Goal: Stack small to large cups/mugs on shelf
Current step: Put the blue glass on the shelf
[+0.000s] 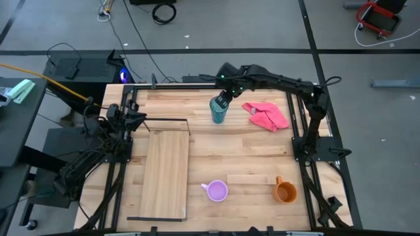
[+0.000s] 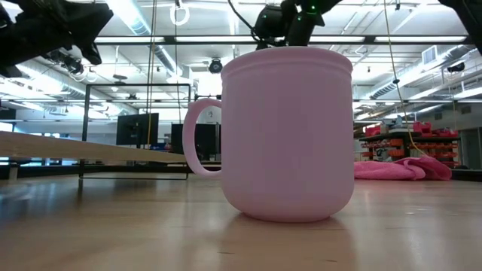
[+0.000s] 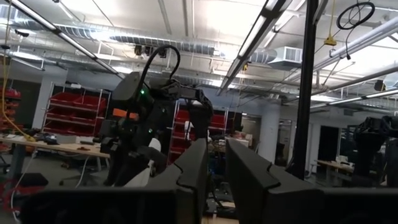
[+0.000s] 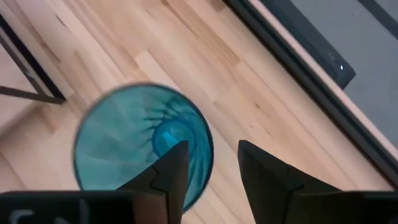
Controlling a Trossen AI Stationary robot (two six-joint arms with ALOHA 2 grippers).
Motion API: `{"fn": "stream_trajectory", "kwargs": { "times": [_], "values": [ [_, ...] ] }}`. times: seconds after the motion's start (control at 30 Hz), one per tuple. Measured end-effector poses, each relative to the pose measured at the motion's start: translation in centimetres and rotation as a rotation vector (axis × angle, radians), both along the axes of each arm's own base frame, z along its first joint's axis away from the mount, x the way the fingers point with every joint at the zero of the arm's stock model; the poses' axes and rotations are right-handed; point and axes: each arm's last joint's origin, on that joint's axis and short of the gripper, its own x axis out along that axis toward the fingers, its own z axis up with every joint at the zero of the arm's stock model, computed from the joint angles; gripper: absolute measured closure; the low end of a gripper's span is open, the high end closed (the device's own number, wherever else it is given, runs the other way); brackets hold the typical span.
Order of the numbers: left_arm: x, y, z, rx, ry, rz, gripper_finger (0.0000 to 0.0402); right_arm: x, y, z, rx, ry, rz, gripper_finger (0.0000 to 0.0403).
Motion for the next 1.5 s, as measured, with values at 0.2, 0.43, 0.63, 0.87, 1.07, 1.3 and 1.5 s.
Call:
{"fn": "stream_trajectory", "kwargs": {
  "times": [0.2,0.43,0.63,0.87,1.07,1.3,1.5],
  "values": [
    [0.0,0.0,-0.1,-0.004,0.007,0.002,0.0334,-0.3,0.1,-1.7,0.027,0.050,-0.008,0.0256],
    [0.0,0.0,-0.1,-0.003,0.007,0.003,0.0326,-0.5,0.1,-2.8,0.039,0.065,-0.017,0.0257],
    [0.0,0.0,-0.1,-0.003,0.007,0.003,0.0333,-0.6,0.2,-3.6,0.052,0.085,-0.025,0.0257],
    [0.0,0.0,-0.1,-0.002,0.007,0.004,0.0333,-0.4,0.1,-3.5,0.044,0.060,-0.033,0.0281],
    [0.0,0.0,-0.1,-0.002,0.007,0.004,0.0329,-0.4,0.1,-3.5,0.045,0.061,-0.033,0.0339],
    [0.0,0.0,-0.1,-0.002,0.007,0.004,0.0337,-0.4,0.2,-3.3,0.037,0.054,-0.001,0.0392],
    [0.0,0.0,-0.1,-0.001,0.006,0.004,0.0339,0.1,0.6,-2.9,-0.003,0.046,0.056,0.0395]
  ]
}}
